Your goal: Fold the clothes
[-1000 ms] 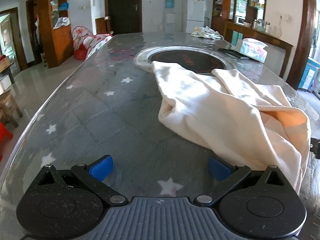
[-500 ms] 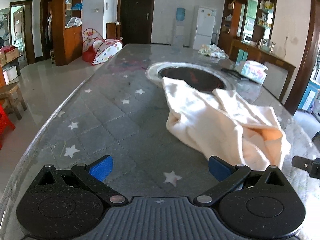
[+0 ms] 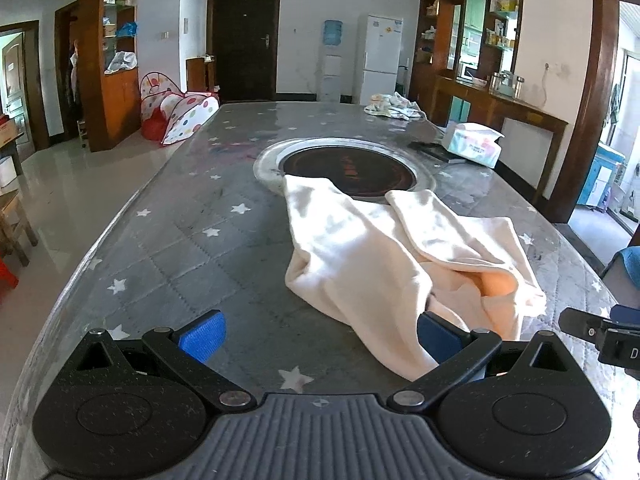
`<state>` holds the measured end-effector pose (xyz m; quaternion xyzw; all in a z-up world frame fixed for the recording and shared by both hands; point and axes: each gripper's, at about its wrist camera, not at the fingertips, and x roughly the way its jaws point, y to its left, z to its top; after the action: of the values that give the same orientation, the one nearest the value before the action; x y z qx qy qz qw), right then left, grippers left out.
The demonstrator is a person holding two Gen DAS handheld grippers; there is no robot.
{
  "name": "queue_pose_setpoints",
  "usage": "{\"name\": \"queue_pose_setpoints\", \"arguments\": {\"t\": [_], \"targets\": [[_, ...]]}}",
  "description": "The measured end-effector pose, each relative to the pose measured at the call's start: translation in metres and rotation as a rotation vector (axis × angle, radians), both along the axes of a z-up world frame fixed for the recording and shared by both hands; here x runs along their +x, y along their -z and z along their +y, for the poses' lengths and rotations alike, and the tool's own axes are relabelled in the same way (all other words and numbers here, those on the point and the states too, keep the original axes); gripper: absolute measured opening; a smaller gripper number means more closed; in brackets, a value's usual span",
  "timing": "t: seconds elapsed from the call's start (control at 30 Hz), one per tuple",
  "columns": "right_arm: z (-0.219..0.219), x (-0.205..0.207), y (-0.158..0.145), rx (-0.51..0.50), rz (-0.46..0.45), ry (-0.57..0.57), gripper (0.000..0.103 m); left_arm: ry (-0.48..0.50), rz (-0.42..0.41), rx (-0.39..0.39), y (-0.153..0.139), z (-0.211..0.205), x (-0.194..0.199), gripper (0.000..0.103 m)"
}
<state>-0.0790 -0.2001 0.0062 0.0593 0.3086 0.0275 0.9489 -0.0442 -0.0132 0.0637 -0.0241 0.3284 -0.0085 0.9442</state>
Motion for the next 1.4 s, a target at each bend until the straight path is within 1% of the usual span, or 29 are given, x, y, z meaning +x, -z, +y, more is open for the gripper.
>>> {"name": "queue_pose_setpoints", "arguments": {"t": [0.37, 0.7, 0.8, 0.87, 1.0, 1.03, 1.1, 1.17, 1.2, 1.27, 1.37, 1.4], "targets": [[0.004, -0.001, -0.008, 0.001, -0.010, -0.010, 0.103, 0.047, -0.016, 0.016, -0.008, -0.016, 0.003, 0.103], [0.004, 0.002, -0.006, 0.006, -0.002, -0.011, 0.103, 0.072, -0.021, 0.033, -0.010, -0.027, 0.020, 0.101], [0.003, 0.004, -0.006, 0.010, -0.001, -0.010, 0.103, 0.089, -0.021, 0.042, -0.008, -0.033, 0.030, 0.094], [0.002, 0.004, -0.006, 0.014, -0.001, -0.009, 0.103, 0.100, -0.014, 0.045, -0.006, -0.036, 0.037, 0.087], [-0.001, 0.007, -0.005, 0.020, 0.001, -0.006, 0.103, 0.128, 0.005, 0.041, -0.001, -0.042, 0.052, 0.078], [-0.001, 0.008, -0.004, 0.021, 0.003, -0.005, 0.103, 0.135, 0.011, 0.042, 0.000, -0.043, 0.056, 0.073], [-0.001, 0.010, -0.004, 0.022, 0.004, -0.006, 0.103, 0.146, 0.026, 0.042, 0.004, -0.044, 0.062, 0.067], [-0.001, 0.011, -0.003, 0.022, 0.004, -0.010, 0.103, 0.155, 0.045, 0.039, 0.008, -0.045, 0.069, 0.053], [-0.001, 0.012, -0.003, 0.021, 0.004, -0.013, 0.103, 0.159, 0.057, 0.038, 0.011, -0.044, 0.073, 0.049], [0.000, 0.014, -0.004, 0.017, 0.004, -0.019, 0.103, 0.161, 0.077, 0.036, 0.017, -0.042, 0.078, 0.026], [0.002, 0.018, -0.006, 0.013, -0.001, -0.036, 0.103, 0.153, 0.087, 0.014, 0.020, -0.035, 0.078, 0.014], [0.004, 0.020, -0.008, 0.013, -0.003, -0.044, 0.103, 0.152, 0.085, 0.006, 0.019, -0.032, 0.077, 0.012]]}}
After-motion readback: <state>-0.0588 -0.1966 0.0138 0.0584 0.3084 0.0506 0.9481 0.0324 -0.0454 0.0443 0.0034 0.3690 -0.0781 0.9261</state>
